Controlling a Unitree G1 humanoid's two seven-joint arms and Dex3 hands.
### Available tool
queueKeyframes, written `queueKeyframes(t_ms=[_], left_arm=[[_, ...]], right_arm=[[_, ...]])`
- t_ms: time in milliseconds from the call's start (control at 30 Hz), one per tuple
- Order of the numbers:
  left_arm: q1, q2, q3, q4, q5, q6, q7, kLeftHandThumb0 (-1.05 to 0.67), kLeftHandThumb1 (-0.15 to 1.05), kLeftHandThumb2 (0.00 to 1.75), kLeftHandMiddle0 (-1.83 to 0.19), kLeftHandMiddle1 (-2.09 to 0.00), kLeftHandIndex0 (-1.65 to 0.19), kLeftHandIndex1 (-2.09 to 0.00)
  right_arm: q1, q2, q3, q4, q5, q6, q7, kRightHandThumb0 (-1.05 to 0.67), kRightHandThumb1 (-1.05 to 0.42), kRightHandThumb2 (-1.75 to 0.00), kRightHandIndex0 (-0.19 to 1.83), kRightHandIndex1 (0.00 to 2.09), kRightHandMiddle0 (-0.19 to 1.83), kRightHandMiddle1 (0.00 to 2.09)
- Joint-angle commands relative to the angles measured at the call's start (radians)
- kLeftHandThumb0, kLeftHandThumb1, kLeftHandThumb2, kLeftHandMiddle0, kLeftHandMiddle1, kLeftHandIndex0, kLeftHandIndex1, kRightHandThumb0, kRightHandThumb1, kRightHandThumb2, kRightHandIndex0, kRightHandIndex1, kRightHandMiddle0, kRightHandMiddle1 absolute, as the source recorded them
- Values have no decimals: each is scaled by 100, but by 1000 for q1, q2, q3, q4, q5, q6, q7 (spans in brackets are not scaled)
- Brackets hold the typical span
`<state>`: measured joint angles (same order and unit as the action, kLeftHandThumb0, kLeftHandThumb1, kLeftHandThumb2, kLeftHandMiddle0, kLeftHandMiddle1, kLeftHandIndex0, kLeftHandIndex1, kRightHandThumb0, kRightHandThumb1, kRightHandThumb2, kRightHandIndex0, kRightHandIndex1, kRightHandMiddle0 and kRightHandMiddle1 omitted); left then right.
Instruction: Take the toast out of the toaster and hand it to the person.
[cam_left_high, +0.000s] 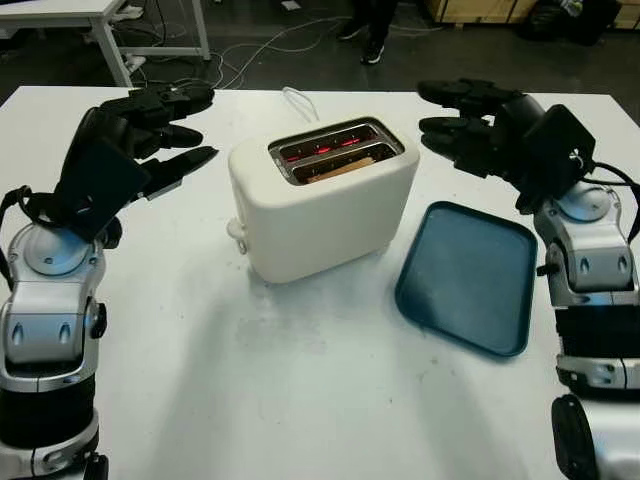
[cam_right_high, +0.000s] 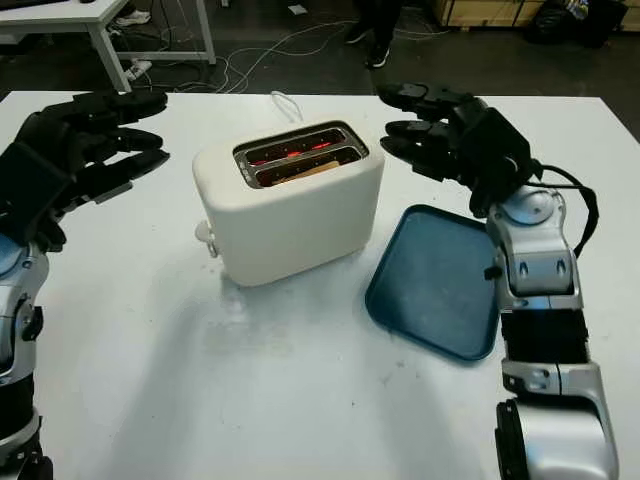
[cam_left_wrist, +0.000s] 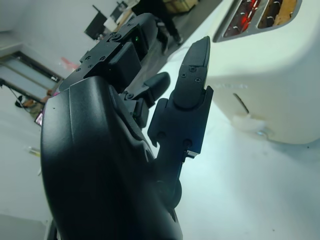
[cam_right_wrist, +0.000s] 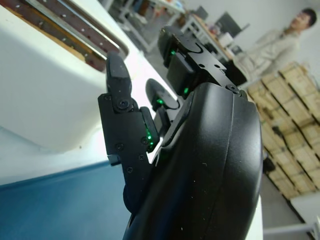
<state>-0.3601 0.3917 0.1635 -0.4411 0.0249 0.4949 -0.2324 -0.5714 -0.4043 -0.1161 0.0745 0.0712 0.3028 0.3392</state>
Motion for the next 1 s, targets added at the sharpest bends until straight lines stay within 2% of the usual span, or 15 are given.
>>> queueKeyframes(t_ms=[0,167,600,967], left_arm=[[6,0,12,-17,-13,22,8,-38,92,6,-39,-82,-67,-7],[10,-5,19,-28,-15,35,11,-37,92,7,-37,-80,-65,-6],[6,-15,21,-92,-42,134,30,-34,92,10,-28,-75,-59,-3],[5,-12,10,-71,-40,113,33,-37,92,10,-29,-76,-59,-3]], right_arm=[[28,35,-27,-27,44,37,-21,-12,-92,-30,28,27,40,0],[52,44,-23,-49,52,69,-26,-9,-92,-36,23,21,31,0],[50,40,3,-67,35,88,-36,-16,-92,-29,27,17,35,2],[40,13,25,-55,8,69,-23,-21,-92,-25,33,18,38,2]])
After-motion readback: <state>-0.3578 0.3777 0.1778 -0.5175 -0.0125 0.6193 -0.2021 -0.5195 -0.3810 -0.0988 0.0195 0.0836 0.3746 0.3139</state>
